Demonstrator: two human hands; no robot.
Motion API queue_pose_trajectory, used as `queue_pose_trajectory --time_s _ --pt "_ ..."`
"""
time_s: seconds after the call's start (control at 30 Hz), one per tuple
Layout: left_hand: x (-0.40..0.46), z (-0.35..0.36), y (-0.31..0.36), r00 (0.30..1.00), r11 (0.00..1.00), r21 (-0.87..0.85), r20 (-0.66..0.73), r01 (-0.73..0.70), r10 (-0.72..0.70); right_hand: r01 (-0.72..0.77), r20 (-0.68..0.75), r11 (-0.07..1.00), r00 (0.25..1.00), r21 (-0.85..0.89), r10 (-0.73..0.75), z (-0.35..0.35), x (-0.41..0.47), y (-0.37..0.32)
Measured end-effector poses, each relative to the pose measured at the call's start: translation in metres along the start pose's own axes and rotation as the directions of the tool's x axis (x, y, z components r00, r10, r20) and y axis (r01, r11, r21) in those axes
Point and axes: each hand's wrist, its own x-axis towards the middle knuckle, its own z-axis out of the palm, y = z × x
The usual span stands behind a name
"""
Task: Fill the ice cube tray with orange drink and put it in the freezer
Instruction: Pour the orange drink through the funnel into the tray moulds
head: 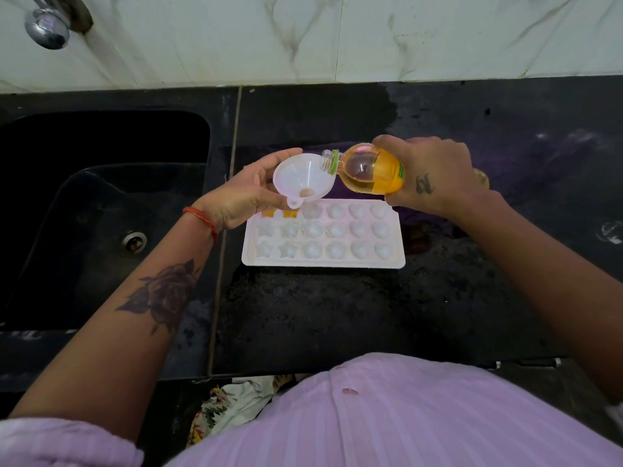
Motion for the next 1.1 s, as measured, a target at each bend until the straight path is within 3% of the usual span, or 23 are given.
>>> queue_pose_trajectory --time_s 0.33,0.87,1.1 --pt "0.005 0.002 -0.003 1.0 1.0 0.002 0.019 0.011 -0.011 0.032 -0.04 0.997 0.999 -0.07 -0.034 0.003 0.0 0.003" --pt "0.005 0.007 0.01 1.0 1.0 -0.013 0.022 -0.01 0.011 -0.069 0.019 0.989 0.998 0.131 0.067 -0.007 -0.005 0.005" --pt "0.016 0.02 0.01 0.998 1.0 0.003 0.055 -0.011 0.011 -0.075 0.009 0.994 0.997 0.08 0.074 -0.009 -0.014 0.015"
